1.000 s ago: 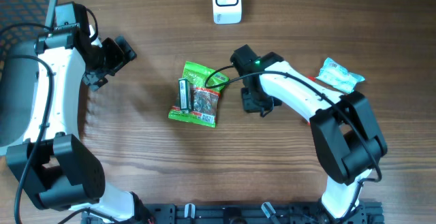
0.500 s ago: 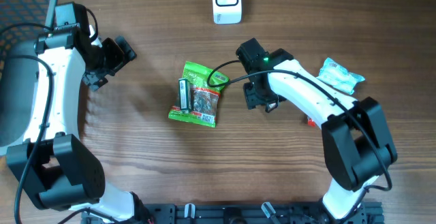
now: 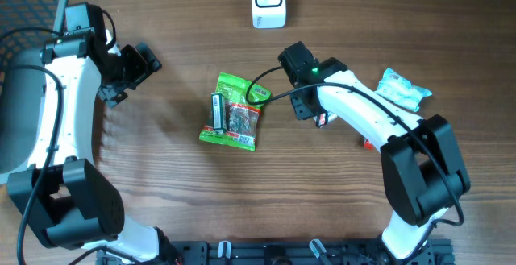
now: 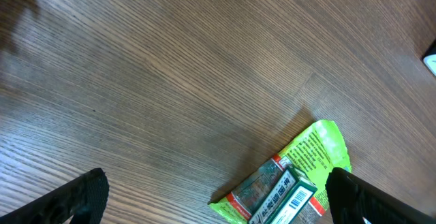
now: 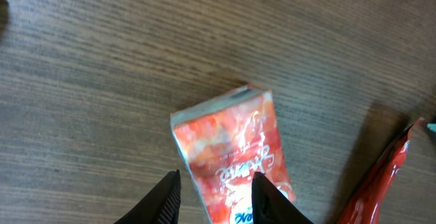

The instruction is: Scan the item barcode

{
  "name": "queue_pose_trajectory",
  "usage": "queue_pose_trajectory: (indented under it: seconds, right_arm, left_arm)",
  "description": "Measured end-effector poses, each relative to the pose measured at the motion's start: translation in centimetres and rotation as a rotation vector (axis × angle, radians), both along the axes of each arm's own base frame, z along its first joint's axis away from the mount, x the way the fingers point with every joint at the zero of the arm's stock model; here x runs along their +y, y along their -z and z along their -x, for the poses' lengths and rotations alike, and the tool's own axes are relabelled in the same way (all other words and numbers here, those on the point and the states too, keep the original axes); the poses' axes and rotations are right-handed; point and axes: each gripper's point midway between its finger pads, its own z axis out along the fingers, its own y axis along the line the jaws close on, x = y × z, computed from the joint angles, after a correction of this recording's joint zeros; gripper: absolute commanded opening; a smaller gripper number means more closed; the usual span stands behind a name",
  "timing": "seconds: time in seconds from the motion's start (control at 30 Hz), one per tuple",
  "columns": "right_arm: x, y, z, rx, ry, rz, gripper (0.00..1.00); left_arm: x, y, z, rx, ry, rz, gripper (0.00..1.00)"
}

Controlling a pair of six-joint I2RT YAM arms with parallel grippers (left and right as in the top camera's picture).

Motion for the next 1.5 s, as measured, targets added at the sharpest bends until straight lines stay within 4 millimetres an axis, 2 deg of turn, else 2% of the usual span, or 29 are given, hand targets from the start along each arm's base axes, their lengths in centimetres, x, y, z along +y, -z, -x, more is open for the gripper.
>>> queue_pose_trajectory:
  seconds: [0.2,0.43,0.63,0.7,0.77,0.93,1.13,1.23,1.5]
  right_arm:
    - [0.2,0.5,-0.7,-0.033,-0.039,0.001,0.35]
    - [-0.4,1.9,0.3,-0.001,-0.097,0.027,0.36]
    - [-0.4,1.9,0.3,0.000,-0.104,0.029,0.37]
    - [-0.4,2.0,0.4,0.000,-0.104,0.029,0.34]
    - [-0.4,1.9,0.3,0.000,-0.105,0.029,0.26]
    - [-0.6,2.0,0.7,0.017,-0.119,0.041,0.28]
    - [-0.1,0.3,0.7,0.000,-0.129,0.002,0.36]
    - [0.1,0.2,1.2,0.019,-0.137,-0.014,0.39]
    - [0.3,0.2,1.2,0.027,-0.187,-0.012,0.31]
  left_arm:
    - [0.0,0.0,0.0,0.000,0.000,0.000,1.00]
    - [0.0,0.0,0.0,0.000,0.000,0.000,1.00]
    - [0.0,0.0,0.0,0.000,0.000,0.000,1.00]
    - [0.0,0.0,0.0,0.000,0.000,0.000,1.00]
    - [0.0,0.0,0.0,0.000,0.000,0.000,1.00]
    - [0.0,0.0,0.0,0.000,0.000,0.000,1.00]
    - [0.0,0.0,0.0,0.000,0.000,0.000,1.00]
    - [0.0,0.0,0.0,0.000,0.000,0.000,1.00]
    - [0.0,0.0,0.0,0.000,0.000,0.000,1.00]
